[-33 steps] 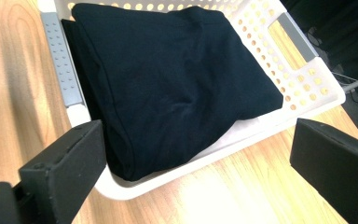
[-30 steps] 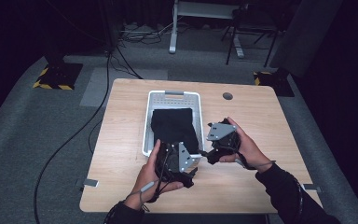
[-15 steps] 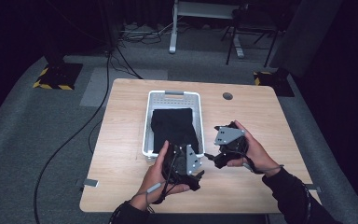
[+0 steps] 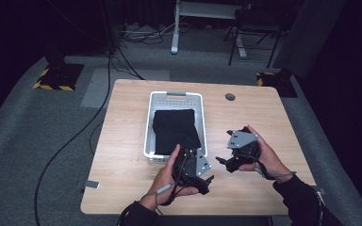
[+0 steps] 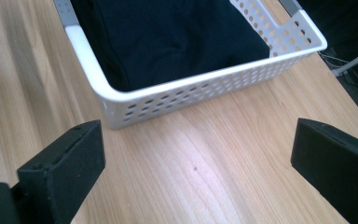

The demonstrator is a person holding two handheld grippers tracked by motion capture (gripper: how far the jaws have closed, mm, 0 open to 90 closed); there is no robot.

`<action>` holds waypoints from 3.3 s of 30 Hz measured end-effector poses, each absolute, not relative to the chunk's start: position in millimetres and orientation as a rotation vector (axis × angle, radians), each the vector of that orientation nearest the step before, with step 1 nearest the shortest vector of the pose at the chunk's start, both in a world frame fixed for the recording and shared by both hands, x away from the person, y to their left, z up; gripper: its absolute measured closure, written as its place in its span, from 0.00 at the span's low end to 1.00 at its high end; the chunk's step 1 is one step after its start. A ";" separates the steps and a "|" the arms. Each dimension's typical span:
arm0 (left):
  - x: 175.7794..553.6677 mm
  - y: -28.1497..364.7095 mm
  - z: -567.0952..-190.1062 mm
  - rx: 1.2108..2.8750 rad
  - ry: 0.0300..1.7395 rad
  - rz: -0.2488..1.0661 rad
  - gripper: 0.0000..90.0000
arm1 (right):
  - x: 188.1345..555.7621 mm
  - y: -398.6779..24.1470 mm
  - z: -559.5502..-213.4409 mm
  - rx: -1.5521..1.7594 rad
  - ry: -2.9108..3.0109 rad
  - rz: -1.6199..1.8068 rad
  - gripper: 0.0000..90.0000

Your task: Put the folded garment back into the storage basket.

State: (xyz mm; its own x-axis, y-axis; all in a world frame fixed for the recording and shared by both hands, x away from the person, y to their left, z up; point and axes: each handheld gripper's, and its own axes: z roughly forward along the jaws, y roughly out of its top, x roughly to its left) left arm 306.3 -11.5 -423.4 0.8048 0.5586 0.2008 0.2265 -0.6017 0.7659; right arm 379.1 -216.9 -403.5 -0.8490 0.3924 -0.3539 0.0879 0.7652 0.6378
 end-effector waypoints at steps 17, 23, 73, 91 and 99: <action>309.1 -29.7 -447.7 2.279 0.548 0.495 0.03 | 373.4 -241.1 -424.6 0.421 2.501 0.815 0.03; 304.0 -34.7 -449.4 2.290 0.517 0.490 0.04 | 370.9 -247.9 -431.3 0.434 2.499 0.792 0.03; 316.2 -21.5 -511.3 2.336 0.581 0.219 0.04 | 342.5 -352.9 -495.1 0.707 2.577 0.798 0.03; 315.8 -13.6 -511.5 2.338 0.581 0.216 0.03 | 328.1 -406.5 -511.9 0.953 2.497 1.025 0.00; 315.6 -13.8 -511.8 2.334 0.583 0.217 0.03 | 322.8 -423.6 -511.9 1.024 2.451 1.008 0.00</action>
State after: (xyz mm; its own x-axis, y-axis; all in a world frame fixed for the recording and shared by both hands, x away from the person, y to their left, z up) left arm 315.6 -13.8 -511.8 0.8839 0.4676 -0.0084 0.3482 -0.6459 0.6794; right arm 322.8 -423.6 -511.9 -0.7011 0.7130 -0.0050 0.5033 0.4998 0.7049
